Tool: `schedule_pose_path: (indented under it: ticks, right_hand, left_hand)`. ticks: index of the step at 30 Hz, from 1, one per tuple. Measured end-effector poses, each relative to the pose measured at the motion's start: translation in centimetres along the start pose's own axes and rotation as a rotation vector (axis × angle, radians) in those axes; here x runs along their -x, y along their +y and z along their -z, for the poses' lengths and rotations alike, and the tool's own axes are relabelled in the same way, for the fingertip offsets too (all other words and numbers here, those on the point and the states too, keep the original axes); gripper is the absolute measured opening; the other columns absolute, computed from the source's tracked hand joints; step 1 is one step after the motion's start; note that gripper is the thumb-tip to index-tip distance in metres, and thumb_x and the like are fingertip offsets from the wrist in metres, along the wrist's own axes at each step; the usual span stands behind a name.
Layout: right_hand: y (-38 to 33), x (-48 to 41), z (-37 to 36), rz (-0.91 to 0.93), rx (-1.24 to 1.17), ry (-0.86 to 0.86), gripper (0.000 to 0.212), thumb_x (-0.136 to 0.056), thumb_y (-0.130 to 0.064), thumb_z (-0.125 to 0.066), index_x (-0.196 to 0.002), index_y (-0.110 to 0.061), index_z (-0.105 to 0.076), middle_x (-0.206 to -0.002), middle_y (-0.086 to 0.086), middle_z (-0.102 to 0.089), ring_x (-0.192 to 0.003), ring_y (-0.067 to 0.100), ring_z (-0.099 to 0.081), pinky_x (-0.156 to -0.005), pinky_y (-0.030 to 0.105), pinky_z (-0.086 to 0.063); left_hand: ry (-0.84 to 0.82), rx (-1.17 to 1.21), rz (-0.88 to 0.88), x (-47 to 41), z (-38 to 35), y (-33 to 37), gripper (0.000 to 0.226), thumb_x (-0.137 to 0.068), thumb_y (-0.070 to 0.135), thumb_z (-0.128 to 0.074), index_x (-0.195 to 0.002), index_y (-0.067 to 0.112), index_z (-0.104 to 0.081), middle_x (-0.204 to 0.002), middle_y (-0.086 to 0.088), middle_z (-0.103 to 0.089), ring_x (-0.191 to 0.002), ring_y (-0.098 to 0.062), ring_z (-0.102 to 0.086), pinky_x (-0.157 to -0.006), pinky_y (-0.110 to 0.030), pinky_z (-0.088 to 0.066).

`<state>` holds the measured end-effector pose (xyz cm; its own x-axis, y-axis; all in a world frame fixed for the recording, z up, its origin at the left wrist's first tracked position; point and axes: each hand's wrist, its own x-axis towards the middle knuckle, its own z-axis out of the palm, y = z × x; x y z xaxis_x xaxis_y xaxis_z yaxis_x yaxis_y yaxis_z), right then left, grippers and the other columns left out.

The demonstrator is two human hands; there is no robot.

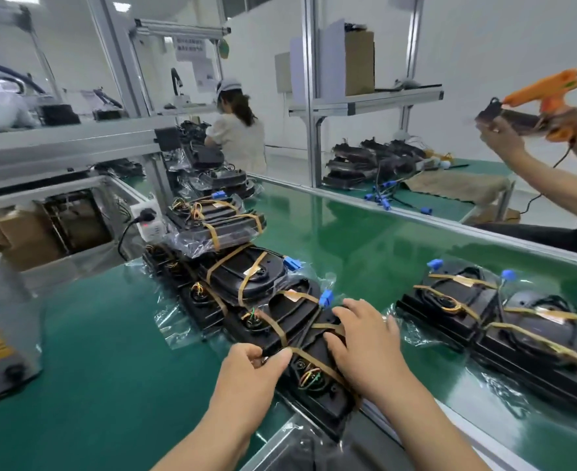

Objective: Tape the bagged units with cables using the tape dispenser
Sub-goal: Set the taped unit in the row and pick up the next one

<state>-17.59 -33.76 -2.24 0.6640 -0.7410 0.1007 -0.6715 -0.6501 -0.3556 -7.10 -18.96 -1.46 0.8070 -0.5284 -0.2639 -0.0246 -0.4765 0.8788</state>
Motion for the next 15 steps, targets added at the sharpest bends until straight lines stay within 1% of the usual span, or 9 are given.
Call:
schedule_pose_path:
  ticks: [3, 6, 9, 12, 13, 15]
  right_hand:
    - [0.0, 0.2, -0.9, -0.01, -0.039, 0.023, 0.05, -0.102, -0.047, -0.04, -0.149, -0.029, -0.038, -0.162, -0.008, -0.023, -0.153, 0.016, -0.011, -0.122, 0.05, -0.012]
    - [-0.2, 0.3, -1.2, -0.022, -0.091, 0.044, 0.049, -0.103, -0.044, -0.041, -0.148, -0.027, -0.04, -0.162, -0.007, -0.022, -0.153, 0.017, -0.01, -0.122, 0.05, -0.014]
    - [-0.3, 0.4, -1.4, -0.035, -0.138, 0.052, 0.049, -0.102, -0.041, -0.044, -0.147, -0.024, -0.043, -0.162, -0.004, -0.024, -0.153, 0.019, -0.011, -0.121, 0.05, -0.019]
    - [-0.4, 0.8, -1.3, -0.045, -0.214, 0.069, 0.046, -0.1, -0.037, -0.048, -0.143, -0.022, -0.049, -0.159, -0.004, -0.029, -0.15, 0.017, -0.015, -0.12, 0.048, -0.023]
    - [-0.4, 0.9, -1.2, -0.052, -0.246, 0.073, 0.045, -0.1, -0.036, -0.049, -0.142, -0.022, -0.051, -0.158, -0.005, -0.031, -0.149, 0.016, -0.017, -0.119, 0.047, -0.024]
    - [-0.4, 1.4, -0.9, -0.063, -0.304, 0.084, 0.043, -0.099, -0.032, -0.051, -0.141, -0.022, -0.054, -0.156, -0.006, -0.035, -0.147, 0.014, -0.021, -0.118, 0.045, -0.026]
  left_hand:
    - [0.003, -0.02, 0.007, 0.1, -0.4, -0.1, 0.058, -0.077, 0.062, -0.07, -0.116, 0.026, -0.047, -0.115, 0.008, -0.05, -0.101, -0.013, -0.056, -0.094, -0.045, -0.053]
    - [-0.002, -0.051, -0.006, 0.1, -0.7, -0.3, 0.061, -0.074, 0.065, -0.072, -0.116, 0.028, -0.045, -0.123, 0.003, -0.048, -0.104, -0.016, -0.056, -0.095, -0.046, -0.052]
    - [-0.005, -0.03, -0.008, 0.3, -1.1, -0.3, 0.063, -0.072, 0.063, -0.075, -0.117, 0.029, -0.045, -0.125, 0.0, -0.048, -0.106, -0.02, -0.056, -0.096, -0.047, -0.051]
    - [-0.003, 0.076, 0.024, 0.6, -1.6, -0.2, 0.07, -0.069, 0.054, -0.083, -0.122, 0.021, -0.05, -0.122, -0.002, -0.053, -0.106, -0.022, -0.058, -0.096, -0.045, -0.051]
    - [-0.009, 0.12, 0.046, 0.7, -1.8, -0.1, 0.073, -0.068, 0.052, -0.085, -0.123, 0.019, -0.051, -0.121, -0.003, -0.055, -0.105, -0.022, -0.059, -0.094, -0.042, -0.052]
    - [-0.045, 0.2, 0.101, 1.1, -1.8, 0.1, 0.073, -0.067, 0.047, -0.087, -0.124, 0.017, -0.053, -0.117, -0.005, -0.062, -0.1, -0.021, -0.063, -0.081, -0.037, -0.053]
